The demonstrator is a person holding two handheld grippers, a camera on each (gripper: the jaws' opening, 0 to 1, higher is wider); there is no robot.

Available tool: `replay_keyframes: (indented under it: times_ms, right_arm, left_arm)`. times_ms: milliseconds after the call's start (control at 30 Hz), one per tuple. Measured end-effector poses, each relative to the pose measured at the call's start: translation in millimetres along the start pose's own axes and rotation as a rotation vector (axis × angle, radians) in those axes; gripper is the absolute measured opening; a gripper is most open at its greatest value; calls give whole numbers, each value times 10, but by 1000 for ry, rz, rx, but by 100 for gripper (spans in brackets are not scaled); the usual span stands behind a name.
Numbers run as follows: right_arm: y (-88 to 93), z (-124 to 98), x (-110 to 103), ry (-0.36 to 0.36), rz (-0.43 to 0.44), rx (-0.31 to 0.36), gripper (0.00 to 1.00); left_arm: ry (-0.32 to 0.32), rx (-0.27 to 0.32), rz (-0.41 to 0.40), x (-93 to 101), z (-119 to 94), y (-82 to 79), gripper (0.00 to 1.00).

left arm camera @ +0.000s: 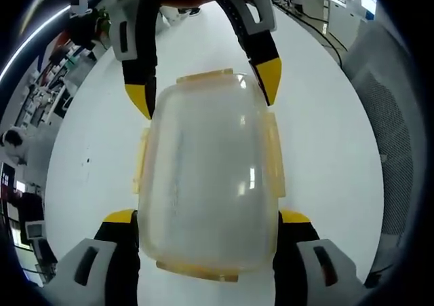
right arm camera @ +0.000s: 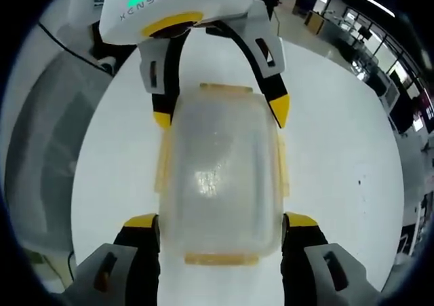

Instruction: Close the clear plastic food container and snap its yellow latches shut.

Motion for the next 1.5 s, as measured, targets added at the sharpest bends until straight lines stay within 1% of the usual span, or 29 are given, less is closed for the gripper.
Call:
replay_keyframes:
  times_ms: [167, 233, 267, 300, 333, 400, 467, 567, 667, 733, 833, 900, 1000, 1067, 1167, 1267, 1333, 1367, 1400, 1500]
  right_arm:
    - [-8, -16, 2, 18, 17, 8, 74]
    - [26, -40, 19, 39, 51, 11, 74]
    - [32, -53, 26, 54, 71, 17, 75]
    - [33, -79, 19, 57, 67, 28, 75]
    - [42, -93, 13, 64, 67, 29, 76]
    - [74, -117, -14, 70, 66, 25, 76]
    - [93, -140, -25, 87, 84, 37, 78]
    - [116, -169, -33, 110, 86, 43, 78]
    - [125, -207, -53, 133, 91, 53, 78]
    - [113, -231, -54, 148, 120, 77, 78]
    - [106, -264, -54, 171, 133, 92, 78]
    - [79, -278, -65, 190, 153, 118, 78]
    - [61, -291, -87, 210, 175, 138, 77]
    - [75, -300, -115, 220, 218, 143, 77]
    - [55, -340, -132, 237, 229, 163, 77]
    - [42, -376, -170, 256, 258, 188, 78]
    - [55, -384, -201, 266, 272, 192, 78]
    - [58, -389, -216, 271, 275, 195, 78]
    - [45, -387, -248, 275, 291, 212, 78]
    - [56, -371, -318, 280, 294, 218, 78]
  left_arm:
    - [-7, -8, 17, -7, -4, 6, 82]
    - [-19, -4, 11, -10, -4, 9, 83]
    - [-26, -11, 0, -6, -10, 27, 85]
    - [-32, -6, -29, 11, -14, 40, 87]
    - [-37, -1, -35, 9, -24, 43, 87]
    - [-55, 14, -53, 6, -59, 39, 87]
    - [-69, 22, -65, 4, -85, 41, 88]
    - [-102, 41, -93, -10, -120, 62, 90]
    - [-130, 51, -145, 4, -167, 109, 90]
    - [-148, 59, -166, 6, -200, 132, 90]
    - [-162, 79, -199, 36, -251, 123, 89]
    - [-178, 95, -213, 49, -284, 116, 89]
    - [-190, 112, -239, 85, -312, 119, 89]
    - [-208, 87, -248, 115, -341, 163, 88]
    - [-216, 99, -262, 148, -372, 167, 88]
    - [-228, 105, -273, 177, -414, 172, 88]
    - [-236, 111, -285, 194, -436, 171, 88]
    - [-235, 117, -295, 206, -440, 166, 88]
    - [-235, 127, -319, 228, -440, 163, 89]
    - [-240, 124, -339, 265, -443, 194, 89]
Point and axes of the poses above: the point that each gripper's makers call its tool centre point, and the gripper's own axes: z roughly forward along the fingers, x roughly to its right, y roughly out of its underside, the point moved 2 cm from there along -z, roughly backward along the fingers, and after that the axes turned 13 degrees about x, right-handed, at the moved point
